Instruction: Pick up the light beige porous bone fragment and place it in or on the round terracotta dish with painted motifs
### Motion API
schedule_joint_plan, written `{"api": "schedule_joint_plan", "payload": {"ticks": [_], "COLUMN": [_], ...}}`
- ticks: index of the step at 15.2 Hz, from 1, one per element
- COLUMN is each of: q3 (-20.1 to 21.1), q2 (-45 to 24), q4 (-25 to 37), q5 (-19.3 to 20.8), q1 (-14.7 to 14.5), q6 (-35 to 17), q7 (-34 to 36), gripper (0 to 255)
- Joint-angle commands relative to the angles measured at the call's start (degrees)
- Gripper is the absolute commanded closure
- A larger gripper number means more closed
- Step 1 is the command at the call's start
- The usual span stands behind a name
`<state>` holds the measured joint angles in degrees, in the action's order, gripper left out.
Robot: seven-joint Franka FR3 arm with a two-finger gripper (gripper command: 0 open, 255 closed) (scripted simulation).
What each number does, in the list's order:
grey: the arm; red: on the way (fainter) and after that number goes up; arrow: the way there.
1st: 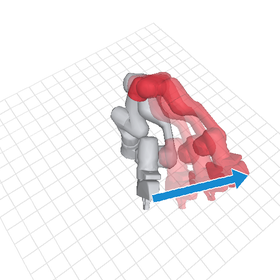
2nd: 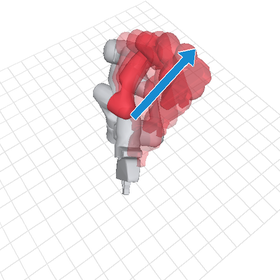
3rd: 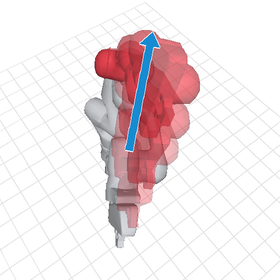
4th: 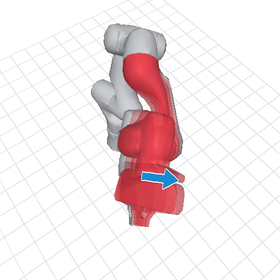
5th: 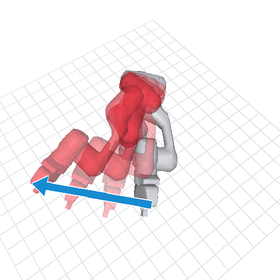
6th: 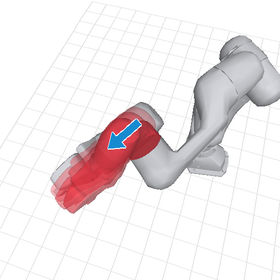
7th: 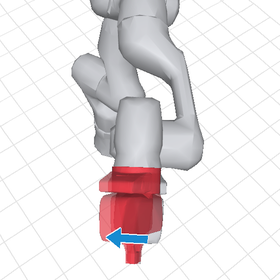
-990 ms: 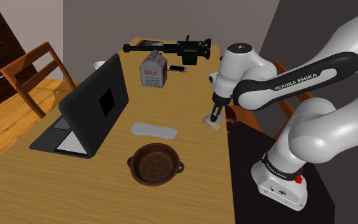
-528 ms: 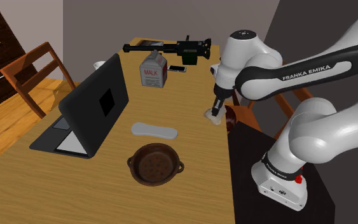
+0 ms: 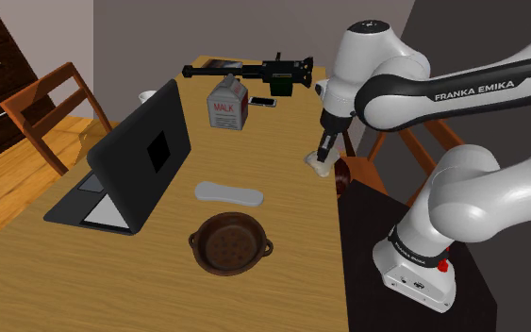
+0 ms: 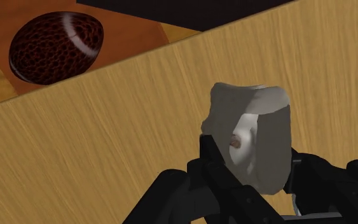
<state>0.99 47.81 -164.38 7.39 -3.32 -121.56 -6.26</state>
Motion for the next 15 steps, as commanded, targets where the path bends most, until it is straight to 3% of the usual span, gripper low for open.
{"api": "schedule_joint_plan", "payload": {"ticks": [1, 4, 9, 15], "q3": [-0.06, -0.04, 6.79, 14.44], "q2": [0.70, 1.42, -3.19, -10.94], "q4": [1.28, 3.09, 6.69, 13.28], "q5": [-0.12, -0.30, -4.78, -8.34], "q1": [-0.04, -0.10, -4.41, -7.58], "q6": [1.99, 4.51, 4.30, 3.80], "q7": [-0.29, -0.59, 6.98, 15.52], "gripper": [255, 255, 255, 255]}}
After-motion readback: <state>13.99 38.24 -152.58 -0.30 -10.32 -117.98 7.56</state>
